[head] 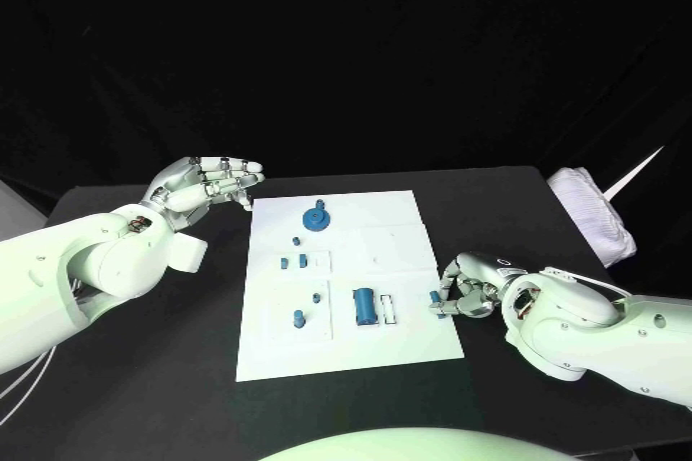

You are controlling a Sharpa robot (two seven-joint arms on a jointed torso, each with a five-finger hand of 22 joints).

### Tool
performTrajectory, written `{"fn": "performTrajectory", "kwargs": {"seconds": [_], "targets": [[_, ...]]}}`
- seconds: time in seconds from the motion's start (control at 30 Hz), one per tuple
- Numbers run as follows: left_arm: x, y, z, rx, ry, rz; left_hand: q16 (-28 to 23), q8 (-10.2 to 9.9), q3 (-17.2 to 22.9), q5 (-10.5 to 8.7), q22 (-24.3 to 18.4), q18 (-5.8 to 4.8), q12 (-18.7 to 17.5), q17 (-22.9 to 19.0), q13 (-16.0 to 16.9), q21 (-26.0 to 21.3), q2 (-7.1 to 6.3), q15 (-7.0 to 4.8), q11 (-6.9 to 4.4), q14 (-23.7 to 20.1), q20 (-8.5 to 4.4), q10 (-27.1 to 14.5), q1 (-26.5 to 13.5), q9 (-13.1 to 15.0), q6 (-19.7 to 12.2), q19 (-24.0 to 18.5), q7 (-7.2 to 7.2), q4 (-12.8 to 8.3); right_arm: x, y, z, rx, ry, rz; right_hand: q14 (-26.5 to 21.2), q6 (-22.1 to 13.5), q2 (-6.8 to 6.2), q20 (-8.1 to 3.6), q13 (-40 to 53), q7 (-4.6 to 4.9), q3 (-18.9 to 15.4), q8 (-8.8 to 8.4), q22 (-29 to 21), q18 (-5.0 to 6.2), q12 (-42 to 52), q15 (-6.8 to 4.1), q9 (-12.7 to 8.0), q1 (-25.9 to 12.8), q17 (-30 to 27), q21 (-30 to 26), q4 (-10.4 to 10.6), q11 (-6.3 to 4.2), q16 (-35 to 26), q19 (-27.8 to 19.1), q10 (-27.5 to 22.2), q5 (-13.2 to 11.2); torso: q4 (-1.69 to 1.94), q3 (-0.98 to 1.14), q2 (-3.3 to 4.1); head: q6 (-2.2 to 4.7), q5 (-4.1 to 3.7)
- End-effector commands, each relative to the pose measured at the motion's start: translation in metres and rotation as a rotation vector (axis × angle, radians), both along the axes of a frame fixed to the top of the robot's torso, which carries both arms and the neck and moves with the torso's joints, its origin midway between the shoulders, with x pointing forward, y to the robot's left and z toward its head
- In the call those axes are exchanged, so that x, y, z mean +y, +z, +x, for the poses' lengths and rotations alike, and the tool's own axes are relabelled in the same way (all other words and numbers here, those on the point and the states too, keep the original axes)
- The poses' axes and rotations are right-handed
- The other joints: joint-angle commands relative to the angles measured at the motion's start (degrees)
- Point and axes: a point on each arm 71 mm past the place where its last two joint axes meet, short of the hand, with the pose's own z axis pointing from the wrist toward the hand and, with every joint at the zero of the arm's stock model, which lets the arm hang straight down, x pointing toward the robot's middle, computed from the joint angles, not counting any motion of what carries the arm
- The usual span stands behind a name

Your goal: Assemble the parts on the task board

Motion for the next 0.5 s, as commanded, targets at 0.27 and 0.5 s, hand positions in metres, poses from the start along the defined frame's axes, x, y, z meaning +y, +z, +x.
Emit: {"fn": "performTrajectory", "kwargs": {"seconds": [0.27, 0.5], "targets": [[-0.002, 0.0013, -0.001, -0.006, -0.015, -0.012, 0.3, 0.3, 0.0, 0.28, 0.0, 0.35, 0.3, 0.1, -0.1, -0.3, 0.65, 0.09, 0.02, -0.3, -0.13, -0.4, -0.1, 0.0, -0.4, 0.3, 0.04, 0.5, 0.0099, -0.0182, -0.0036, 0.062, 0.049, -0.09, 4.4, 0.7, 1.12, -0.12, 5.5, -0.45, 4.7, -1.22, 11.0, -0.04, -0.4, -0.38, -0.6, 8.9, 7.9, 0.1, -1.0, -0.73, -0.3, 2.8, 0.1, -4.9, 0.08, -0.01, 0.0, -0.18, 0.06], [-0.0013, 0.0013, -0.0013, -0.005, -0.014, -0.011, 0.3, 0.3, 0.0, 0.28, -0.1, 0.35, 0.3, 0.1, -0.1, -0.4, 0.68, 0.09, 0.03, -0.3, -0.12, -0.5, -0.1, 0.0, -0.5, 0.3, 0.05, 0.5, 0.0116, -0.0197, -0.0032, 0.057, 0.058, -0.108, 4.4, 2.2, -3.01, -0.29, 5.7, -0.37, 16.2, -2.22, 11.4, -0.13, -0.7, -0.41, -1.2, 12.0, 8.2, 0.3, -0.9, -0.79, -0.2, 3.0, 0.0, 2.8, -0.01, -0.04, -0.03, -0.35, 0.19]]}}
